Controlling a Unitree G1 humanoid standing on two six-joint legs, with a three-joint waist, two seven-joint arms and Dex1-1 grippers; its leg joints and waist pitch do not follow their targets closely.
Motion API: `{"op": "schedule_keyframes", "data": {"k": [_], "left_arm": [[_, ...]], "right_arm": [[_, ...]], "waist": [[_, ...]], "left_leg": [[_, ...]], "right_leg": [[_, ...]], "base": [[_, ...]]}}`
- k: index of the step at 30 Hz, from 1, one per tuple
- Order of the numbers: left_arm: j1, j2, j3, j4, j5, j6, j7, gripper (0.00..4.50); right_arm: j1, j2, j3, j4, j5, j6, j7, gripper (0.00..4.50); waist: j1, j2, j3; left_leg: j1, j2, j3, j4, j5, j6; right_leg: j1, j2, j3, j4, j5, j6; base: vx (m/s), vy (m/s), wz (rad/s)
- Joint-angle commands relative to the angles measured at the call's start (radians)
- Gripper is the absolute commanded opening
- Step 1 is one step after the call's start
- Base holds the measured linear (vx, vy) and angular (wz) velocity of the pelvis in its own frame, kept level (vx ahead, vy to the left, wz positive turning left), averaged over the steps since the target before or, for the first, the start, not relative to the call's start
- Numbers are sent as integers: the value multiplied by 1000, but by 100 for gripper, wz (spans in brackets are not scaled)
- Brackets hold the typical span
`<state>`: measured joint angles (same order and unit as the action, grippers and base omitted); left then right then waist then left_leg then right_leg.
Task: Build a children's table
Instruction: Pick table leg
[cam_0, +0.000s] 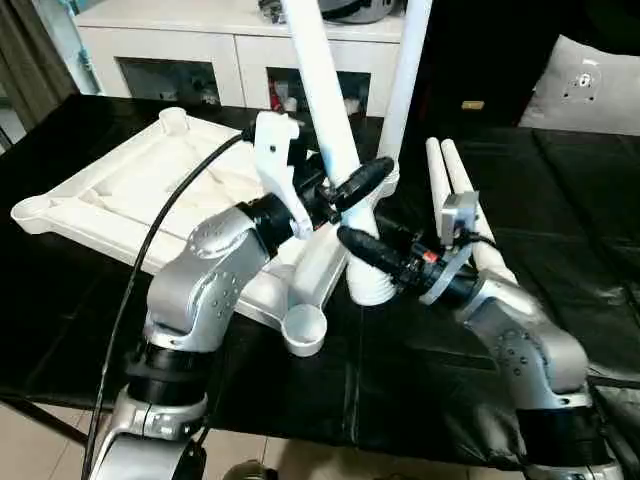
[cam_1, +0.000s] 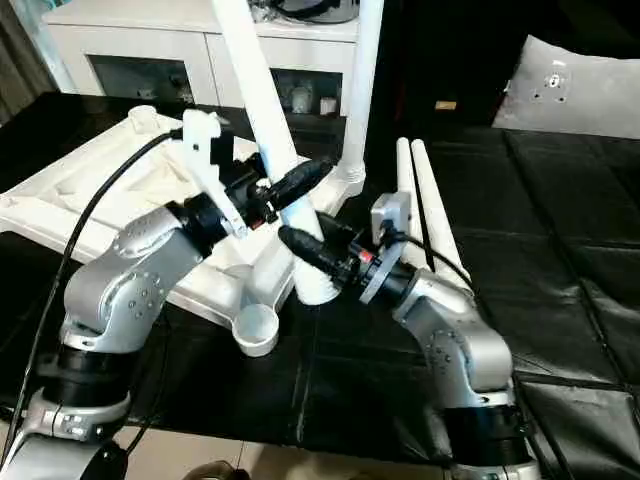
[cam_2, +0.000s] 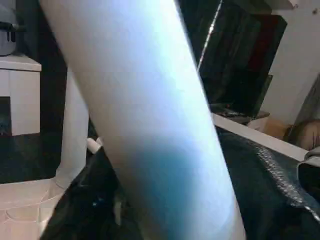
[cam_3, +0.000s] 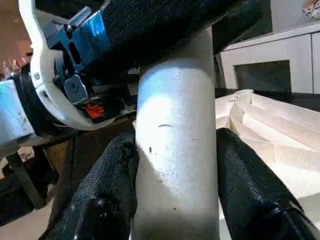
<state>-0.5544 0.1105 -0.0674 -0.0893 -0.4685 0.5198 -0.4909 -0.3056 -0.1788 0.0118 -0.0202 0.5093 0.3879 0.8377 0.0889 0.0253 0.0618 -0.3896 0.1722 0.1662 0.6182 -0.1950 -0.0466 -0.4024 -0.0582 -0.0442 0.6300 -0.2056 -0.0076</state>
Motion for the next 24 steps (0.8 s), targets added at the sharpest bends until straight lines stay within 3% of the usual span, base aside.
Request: {"op": "schedule_keyframes", "data": {"k": [1, 6, 12, 15, 24], "left_arm": [[6, 10, -13, -35, 4, -14, -18, 262], [19, 3, -2, -43, -12, -7, -18, 230], [25, -42, 50, -56, -98, 52, 17, 201], [15, -70, 94, -47, -131, 67, 68, 194], [18, -56, 74, -56, -100, 74, 79, 188]], "right_arm": [[-2, -2, 4, 18, -13, -26, 1, 190], [-2, -2, 14, 30, -27, -49, 2, 188], [-6, -3, 14, 43, -44, -85, -2, 188], [-11, -5, 13, 48, -53, -105, -12, 188], [-34, 11, 18, 54, -77, -137, -46, 187]], "waist": [[1, -14, -70], [1, -12, -71], [1, -13, -70], [0, -19, -70], [1, -17, -71]], "left_leg": [[11, 49, -14, -74, -95, 32], [11, 50, -13, -73, -91, 38], [10, 49, -13, -71, -96, 39], [10, 48, -12, -71, -95, 43], [11, 48, -13, -71, -86, 48]], "right_leg": [[53, -78, 45, -78, -132, -188], [53, -78, 45, -75, -113, -199], [55, -78, 45, -76, -121, -203], [56, -77, 44, -77, -121, -203], [55, -76, 45, -75, -120, -193]], "base": [[0, 0, 0], [0, 0, 0], [0, 0, 0], [0, 0, 0], [0, 0, 0]]}}
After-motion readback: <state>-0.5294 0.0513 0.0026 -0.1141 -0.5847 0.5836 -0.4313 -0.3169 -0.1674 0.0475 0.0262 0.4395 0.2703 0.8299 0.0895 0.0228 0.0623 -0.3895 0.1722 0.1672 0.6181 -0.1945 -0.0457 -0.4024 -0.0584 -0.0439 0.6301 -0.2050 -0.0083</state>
